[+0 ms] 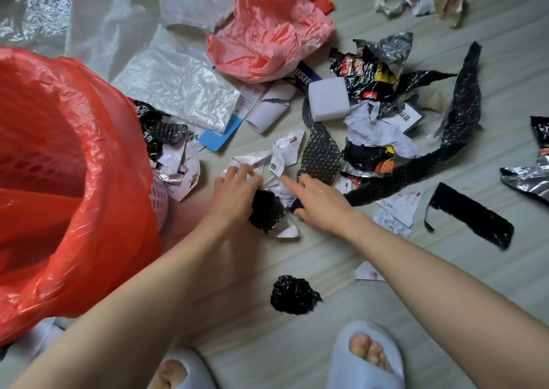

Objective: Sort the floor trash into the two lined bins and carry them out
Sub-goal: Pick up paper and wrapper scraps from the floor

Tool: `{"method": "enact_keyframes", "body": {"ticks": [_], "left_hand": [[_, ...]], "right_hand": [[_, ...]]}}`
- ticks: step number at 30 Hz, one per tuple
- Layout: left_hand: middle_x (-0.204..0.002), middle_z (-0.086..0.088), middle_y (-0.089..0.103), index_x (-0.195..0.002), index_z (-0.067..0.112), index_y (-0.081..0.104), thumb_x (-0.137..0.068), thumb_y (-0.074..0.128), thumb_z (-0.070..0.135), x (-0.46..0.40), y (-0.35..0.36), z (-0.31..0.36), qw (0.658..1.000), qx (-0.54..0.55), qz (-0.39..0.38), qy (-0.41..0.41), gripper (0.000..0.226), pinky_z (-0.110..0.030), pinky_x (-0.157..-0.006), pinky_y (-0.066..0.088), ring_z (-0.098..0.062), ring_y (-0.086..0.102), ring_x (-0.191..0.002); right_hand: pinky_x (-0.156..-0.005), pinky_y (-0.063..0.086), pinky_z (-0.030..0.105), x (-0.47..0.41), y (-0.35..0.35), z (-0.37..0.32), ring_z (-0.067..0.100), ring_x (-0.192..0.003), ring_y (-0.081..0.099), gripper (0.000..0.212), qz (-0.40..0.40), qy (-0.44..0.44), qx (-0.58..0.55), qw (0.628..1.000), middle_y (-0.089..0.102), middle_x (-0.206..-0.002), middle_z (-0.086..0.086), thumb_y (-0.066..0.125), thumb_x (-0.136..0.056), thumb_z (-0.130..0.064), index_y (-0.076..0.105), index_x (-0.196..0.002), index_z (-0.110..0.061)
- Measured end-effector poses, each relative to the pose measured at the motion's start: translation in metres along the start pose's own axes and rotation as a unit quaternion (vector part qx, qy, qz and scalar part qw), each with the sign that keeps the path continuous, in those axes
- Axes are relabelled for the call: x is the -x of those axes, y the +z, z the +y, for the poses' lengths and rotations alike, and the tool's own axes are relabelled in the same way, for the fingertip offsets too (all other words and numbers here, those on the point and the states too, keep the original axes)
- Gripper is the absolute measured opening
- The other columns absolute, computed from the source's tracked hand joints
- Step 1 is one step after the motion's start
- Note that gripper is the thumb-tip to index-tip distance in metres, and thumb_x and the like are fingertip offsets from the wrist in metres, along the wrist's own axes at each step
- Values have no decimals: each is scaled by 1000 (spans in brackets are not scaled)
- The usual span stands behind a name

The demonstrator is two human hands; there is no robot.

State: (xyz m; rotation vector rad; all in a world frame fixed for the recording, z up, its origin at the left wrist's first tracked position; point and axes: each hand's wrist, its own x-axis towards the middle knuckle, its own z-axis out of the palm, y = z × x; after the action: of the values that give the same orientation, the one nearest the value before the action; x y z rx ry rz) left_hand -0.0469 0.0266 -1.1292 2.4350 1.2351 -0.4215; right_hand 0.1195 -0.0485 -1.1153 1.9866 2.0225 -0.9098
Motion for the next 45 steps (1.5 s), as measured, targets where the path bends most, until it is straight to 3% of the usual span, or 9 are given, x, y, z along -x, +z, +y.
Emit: {"method": "enact_keyframes", "body": {"ticks": [4, 9, 15, 24, 31, 33, 36, 40, 45], "left_hand": [[-150, -9, 18, -130, 20, 38, -82, 46, -4, 17, 0, -4, 995, 89, 38, -16, 54, -39, -93, 38, -33, 36, -125], [-155, -7, -22, -148, 36, -5, -78, 48, -16, 18, -2, -11, 991, 122, -8, -46, 102, -45, -99, 40, -38, 23, -135], [-156, -6, -19, -146, 34, -17, -79, 68, 9, -4, -6, -17, 999, 3, -50, -19, 111, -39, -91, 42, -36, 27, -125], [-156, 10, 8, -147, 38, 9, -78, 68, 14, -9, -7, -24, 998, -4, -55, 24, 94, -43, -94, 40, -30, 30, -122], [-149, 9, 33, -142, 34, 34, -83, 50, 0, 15, 16, -18, 998, 43, 32, 17, 70, -35, -90, 42, -25, 36, -123], [-146, 5, 41, -138, 28, 44, -87, 45, 0, 25, 20, -10, 994, 91, 54, -4, 59, -33, -91, 40, -25, 39, -124], [-141, 1, 48, -133, 23, 51, -93, 44, 7, 36, 25, -4, 991, 109, 77, -12, 44, -33, -87, 40, -25, 42, -122], [-124, 2, 61, -125, 23, 58, -91, 48, 10, 33, 22, -8, 988, 123, 88, -29, 39, -35, -81, 43, -23, 46, -113], [-110, -3, 64, -112, 20, 64, -85, 54, 8, 42, -7, 3, 979, 170, 107, -45, 31, -40, -86, 46, -24, 51, -105]], "right_hand": [[-81, 46, 39, -7, 9, -12, 29, -114, 47, 61, -4, -9, 69, 998, 39, -128, 11, 53, -93, -25, 24, -146, -23], [-63, 36, 34, 1, 19, -16, 28, -103, 49, 32, 59, -3, 80, 995, 43, -118, 10, 47, -92, -7, 51, -124, -10], [-68, 37, 31, 9, 10, -4, 26, -96, 55, 23, 83, 29, -10, 996, 46, -116, 7, 48, -95, -16, 61, -111, -6], [-78, 45, 37, 11, 0, -5, 29, -99, 58, 17, 49, 39, -1, 998, 57, -110, 6, 44, -93, -15, 53, -105, -9], [-86, 46, 38, 6, 16, -16, 28, -110, 52, 71, -43, -4, 33, 999, 40, -126, 9, 55, -92, -22, 14, -150, -23], [-75, 49, 37, 7, 20, -17, 29, -101, 58, 63, 1, -23, 73, 997, 47, -119, 11, 61, -88, -19, 32, -145, -21], [-40, 44, 27, 11, 25, -19, 26, -57, 62, 42, 95, -52, 78, 991, 59, -79, 11, 86, -58, -9, 72, -98, -13], [-74, 50, 37, 11, 23, -13, 30, -90, 60, 26, 77, 31, -49, 995, 52, -106, 11, 53, -94, -17, 64, -117, -10], [-68, 30, 22, 16, -4, -16, 27, -88, 54, 24, 188, 165, -262, 932, 46, -91, 4, 52, -94, -16, 70, -107, -7]]}}
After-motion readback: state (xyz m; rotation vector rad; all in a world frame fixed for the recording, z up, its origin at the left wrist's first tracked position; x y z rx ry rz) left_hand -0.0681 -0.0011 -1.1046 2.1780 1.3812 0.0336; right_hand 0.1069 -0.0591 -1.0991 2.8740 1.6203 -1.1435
